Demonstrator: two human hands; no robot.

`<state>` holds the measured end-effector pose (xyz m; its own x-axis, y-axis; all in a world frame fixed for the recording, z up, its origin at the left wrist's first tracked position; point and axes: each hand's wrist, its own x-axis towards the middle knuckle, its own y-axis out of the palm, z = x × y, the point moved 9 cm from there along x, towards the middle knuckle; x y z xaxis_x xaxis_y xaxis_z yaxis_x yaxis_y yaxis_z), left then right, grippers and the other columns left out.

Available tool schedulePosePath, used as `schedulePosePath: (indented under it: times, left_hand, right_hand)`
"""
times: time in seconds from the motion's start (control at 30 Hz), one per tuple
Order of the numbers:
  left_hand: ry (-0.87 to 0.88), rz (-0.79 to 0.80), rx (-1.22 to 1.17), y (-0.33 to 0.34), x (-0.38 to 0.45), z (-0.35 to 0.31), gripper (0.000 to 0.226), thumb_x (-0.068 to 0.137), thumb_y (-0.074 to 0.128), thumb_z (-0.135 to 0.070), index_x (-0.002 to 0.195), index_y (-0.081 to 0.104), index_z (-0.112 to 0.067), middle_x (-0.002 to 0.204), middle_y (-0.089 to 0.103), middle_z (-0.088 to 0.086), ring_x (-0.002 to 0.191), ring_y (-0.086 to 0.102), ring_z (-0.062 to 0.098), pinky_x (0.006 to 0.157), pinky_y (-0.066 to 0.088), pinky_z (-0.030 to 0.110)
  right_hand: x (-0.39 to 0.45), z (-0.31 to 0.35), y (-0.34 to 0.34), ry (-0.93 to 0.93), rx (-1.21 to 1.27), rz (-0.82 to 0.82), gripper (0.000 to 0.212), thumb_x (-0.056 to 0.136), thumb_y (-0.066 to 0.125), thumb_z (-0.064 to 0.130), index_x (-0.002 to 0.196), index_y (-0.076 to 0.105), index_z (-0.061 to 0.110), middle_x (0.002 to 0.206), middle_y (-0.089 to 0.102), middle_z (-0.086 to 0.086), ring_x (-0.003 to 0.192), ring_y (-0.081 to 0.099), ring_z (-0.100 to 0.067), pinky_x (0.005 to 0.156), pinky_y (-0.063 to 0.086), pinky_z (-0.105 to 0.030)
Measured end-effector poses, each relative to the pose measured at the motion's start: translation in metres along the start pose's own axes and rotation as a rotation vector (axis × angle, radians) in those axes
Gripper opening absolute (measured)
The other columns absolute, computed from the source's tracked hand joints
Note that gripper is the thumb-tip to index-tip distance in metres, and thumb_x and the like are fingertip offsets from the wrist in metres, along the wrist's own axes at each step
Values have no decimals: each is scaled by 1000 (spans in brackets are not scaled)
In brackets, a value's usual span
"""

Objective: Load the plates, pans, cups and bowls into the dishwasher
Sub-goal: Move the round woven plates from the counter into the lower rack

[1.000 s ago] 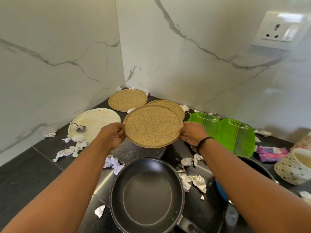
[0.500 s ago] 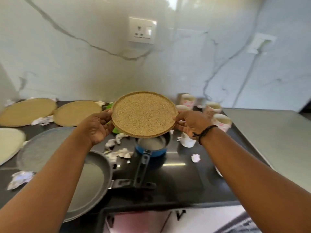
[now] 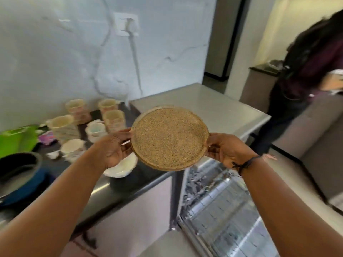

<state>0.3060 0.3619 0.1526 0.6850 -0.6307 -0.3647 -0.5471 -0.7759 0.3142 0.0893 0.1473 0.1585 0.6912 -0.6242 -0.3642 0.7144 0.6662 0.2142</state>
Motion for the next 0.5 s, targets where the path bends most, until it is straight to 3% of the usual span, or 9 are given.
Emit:
schedulePosePath:
  times: [0.27, 0.37, 0.5]
  left_hand:
    - [-154, 265, 174, 278, 57, 134, 17, 92, 58, -9, 103, 69, -16, 89, 68, 2, 78, 62, 15, 66, 52, 26]
    - [-213, 324, 282, 342, 65, 178, 15, 91, 59, -6, 99, 68, -15, 86, 71, 3, 70, 66, 15, 53, 53, 24]
    - [-290, 379, 401, 397, 79, 232, 8, 91, 61, -7, 90, 64, -15, 81, 71, 3, 68, 67, 15, 52, 56, 25]
  right_hand:
    - [-40, 6, -283, 8, 15, -300, 24, 88, 51, -9, 101, 66, 5, 84, 71, -9, 67, 68, -19, 62, 60, -27]
    - [-58, -9, -358, 38, 53, -400, 24, 87, 50, -12, 102, 64, 0, 85, 71, -13, 66, 69, -21, 60, 60, -29]
    - [-69, -45, -429, 76, 69, -558, 20, 85, 55, -13, 97, 64, 0, 88, 71, -17, 70, 70, -24, 61, 59, -33]
